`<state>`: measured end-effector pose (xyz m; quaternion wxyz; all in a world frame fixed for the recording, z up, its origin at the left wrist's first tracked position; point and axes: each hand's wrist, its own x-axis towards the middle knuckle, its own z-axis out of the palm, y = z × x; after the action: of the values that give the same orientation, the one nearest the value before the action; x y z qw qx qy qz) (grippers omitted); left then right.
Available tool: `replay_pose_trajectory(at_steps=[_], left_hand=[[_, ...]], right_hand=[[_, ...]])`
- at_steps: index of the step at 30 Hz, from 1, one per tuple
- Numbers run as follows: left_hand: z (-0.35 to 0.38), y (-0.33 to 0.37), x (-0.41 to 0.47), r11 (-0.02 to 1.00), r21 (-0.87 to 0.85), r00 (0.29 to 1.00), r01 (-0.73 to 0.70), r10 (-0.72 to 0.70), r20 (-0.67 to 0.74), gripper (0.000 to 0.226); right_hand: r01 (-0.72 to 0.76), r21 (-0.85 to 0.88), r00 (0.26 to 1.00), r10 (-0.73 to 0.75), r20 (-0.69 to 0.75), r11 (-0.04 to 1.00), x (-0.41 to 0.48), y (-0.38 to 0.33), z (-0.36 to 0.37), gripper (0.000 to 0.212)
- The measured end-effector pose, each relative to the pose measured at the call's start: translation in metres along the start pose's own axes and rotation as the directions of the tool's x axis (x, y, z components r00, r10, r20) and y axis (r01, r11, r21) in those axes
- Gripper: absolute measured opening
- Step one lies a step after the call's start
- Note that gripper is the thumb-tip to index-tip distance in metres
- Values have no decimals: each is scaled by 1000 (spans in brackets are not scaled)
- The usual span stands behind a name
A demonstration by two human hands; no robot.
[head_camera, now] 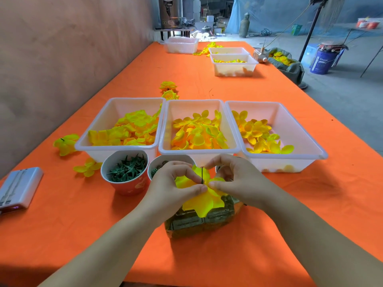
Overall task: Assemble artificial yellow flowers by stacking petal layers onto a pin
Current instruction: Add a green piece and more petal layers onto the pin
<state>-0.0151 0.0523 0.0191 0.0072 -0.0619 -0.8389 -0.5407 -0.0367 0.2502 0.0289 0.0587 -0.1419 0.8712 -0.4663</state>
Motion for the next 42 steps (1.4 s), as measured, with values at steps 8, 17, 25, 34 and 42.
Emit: replay_pose_trajectory(at_steps=[8, 17, 25, 34, 42], left_hand=[[4, -4, -5, 999, -39, 999, -23, 22, -36, 16], [1, -7, -9, 1000, -17, 999, -19, 19, -27, 27], [-4, -3, -3, 1000, 5, 998, 14, -14, 57, 35], [-66, 2, 24, 987, 159, 996, -26, 38, -78, 19], [-127, -43, 78, 537, 843, 982, -18, -149, 115, 24]], right_hand=[[287, -112, 928, -305, -215, 951, -15, -17, 13, 14], [338, -59, 932, -343, -113, 939, -4, -2, 9, 11], [450, -229, 872, -480, -95, 863, -3, -1, 13, 12], [315, -41, 949, -313, 51, 948, 3, -1, 4, 13], [309, -32, 950, -306, 68, 951, 4, -3, 3, 14]])
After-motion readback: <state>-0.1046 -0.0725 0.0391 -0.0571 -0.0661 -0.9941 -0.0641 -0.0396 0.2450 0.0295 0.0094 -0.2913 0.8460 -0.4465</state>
